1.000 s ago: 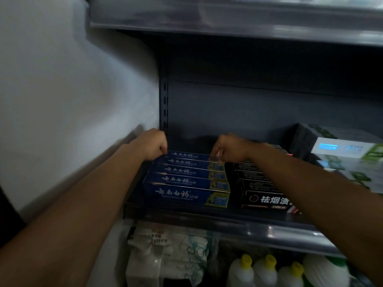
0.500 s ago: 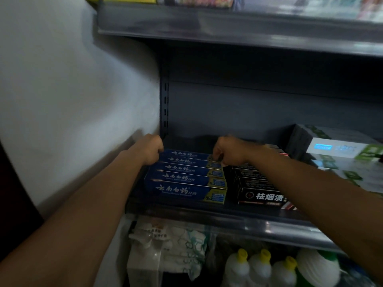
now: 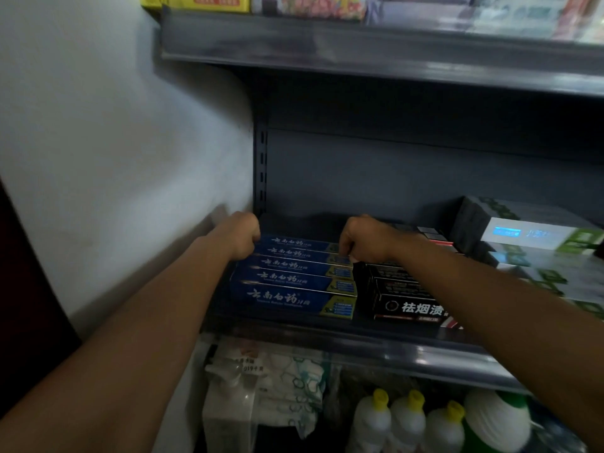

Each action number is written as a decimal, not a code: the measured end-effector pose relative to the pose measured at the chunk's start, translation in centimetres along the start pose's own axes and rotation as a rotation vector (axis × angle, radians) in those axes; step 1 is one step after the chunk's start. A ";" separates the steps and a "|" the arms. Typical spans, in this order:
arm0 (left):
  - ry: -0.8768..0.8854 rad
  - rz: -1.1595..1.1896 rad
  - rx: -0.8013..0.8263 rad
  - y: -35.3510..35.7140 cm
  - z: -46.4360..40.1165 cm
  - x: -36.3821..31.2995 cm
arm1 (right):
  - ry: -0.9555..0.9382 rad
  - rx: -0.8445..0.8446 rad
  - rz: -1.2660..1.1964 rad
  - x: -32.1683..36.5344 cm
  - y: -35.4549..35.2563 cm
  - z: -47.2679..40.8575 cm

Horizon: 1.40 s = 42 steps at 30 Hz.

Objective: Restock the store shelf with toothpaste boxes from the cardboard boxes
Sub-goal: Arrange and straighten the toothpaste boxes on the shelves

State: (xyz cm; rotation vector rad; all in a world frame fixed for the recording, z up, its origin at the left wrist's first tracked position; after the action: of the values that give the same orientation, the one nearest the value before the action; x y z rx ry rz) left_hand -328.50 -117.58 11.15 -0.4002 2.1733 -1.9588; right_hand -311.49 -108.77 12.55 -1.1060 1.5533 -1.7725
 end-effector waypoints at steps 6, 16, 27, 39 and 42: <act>0.078 -0.048 -0.071 -2.5 1.0 -1.5 | -0.029 -0.045 0.010 1.2 -1.2 1.1; 0.307 -0.039 0.274 -0.4 3.8 -4.9 | 0.018 0.239 0.029 1.9 0.0 5.0; 0.317 -0.077 0.248 0.3 4.6 -4.5 | 0.011 0.235 0.023 2.2 0.9 5.8; 0.301 -0.099 0.210 -1.5 5.1 -5.9 | -0.013 0.169 -0.007 2.1 -0.4 7.2; 0.298 -0.111 0.130 -3.3 5.2 -8.2 | 0.006 0.116 -0.016 1.3 -2.2 8.6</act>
State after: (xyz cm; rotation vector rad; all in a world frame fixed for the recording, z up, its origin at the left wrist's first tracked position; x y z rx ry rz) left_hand -318.87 -120.14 13.54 -0.2240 2.2154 -2.3375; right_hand -304.61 -114.06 15.00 -1.0610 1.4295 -1.8524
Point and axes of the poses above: each hand's wrist, its own z-axis away from the middle knuckle, its own y-axis out of the palm, x = y × z, the point moved 10 cm from there along -z, towards the middle knuckle, and after that the axes turned 11 degrees about -z, right-handed, at the moved point
